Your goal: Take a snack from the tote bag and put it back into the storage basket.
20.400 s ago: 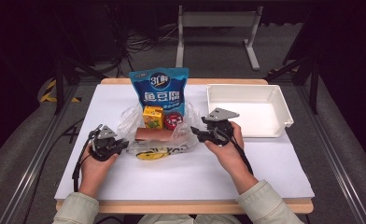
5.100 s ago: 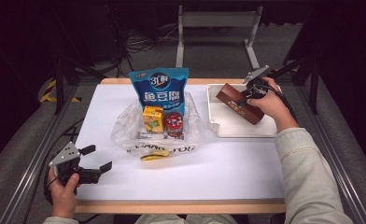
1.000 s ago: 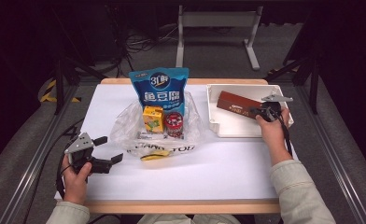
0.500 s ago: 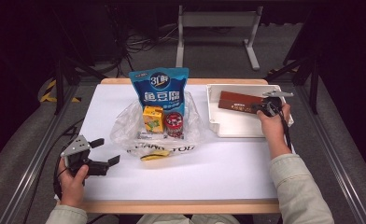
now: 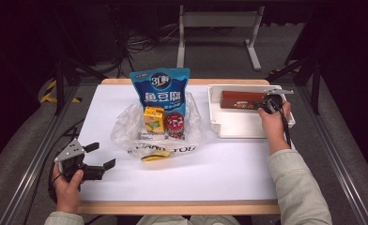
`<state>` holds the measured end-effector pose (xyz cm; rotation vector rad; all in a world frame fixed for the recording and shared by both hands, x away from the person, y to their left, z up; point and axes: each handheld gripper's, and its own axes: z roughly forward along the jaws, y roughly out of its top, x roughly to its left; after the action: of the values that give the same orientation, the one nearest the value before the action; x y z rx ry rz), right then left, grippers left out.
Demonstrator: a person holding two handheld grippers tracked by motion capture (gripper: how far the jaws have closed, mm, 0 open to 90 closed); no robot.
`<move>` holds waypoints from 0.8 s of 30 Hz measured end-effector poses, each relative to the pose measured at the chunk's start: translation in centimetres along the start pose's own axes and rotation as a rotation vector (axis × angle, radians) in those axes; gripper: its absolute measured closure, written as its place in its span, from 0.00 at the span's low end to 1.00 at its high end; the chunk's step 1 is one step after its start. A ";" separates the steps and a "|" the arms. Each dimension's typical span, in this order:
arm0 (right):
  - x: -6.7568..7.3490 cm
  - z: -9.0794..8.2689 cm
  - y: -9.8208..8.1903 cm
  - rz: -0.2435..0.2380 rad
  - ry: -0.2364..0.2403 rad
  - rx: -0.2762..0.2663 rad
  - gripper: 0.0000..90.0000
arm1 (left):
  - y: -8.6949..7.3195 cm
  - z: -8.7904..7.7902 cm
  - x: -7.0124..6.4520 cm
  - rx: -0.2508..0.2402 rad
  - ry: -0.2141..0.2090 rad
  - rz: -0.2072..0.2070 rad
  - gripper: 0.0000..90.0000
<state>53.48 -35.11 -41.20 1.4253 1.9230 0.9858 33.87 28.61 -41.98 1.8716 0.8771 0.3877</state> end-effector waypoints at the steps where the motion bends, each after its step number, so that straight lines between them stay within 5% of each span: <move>1: -0.1 0.0 0.0 0.000 -0.001 0.002 1.00 | 0.0 0.0 -0.1 0.001 0.001 -0.005 0.05; 12: -0.2 -0.3 0.1 0.007 0.016 -0.004 1.00 | 0.0 0.0 -0.1 0.000 -0.001 -0.001 0.05; 19: 0.5 -2.6 1.0 -0.027 0.056 -0.061 1.00 | 0.4 0.4 0.0 0.003 -0.011 0.009 0.05; 24: 1.6 -4.9 2.0 -0.086 0.098 -0.115 0.85 | 0.6 1.0 0.1 -0.002 -0.021 0.010 0.05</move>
<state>50.31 -34.43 -36.68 1.2409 1.9464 1.1249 34.77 27.87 -41.90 1.8760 0.8532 0.3745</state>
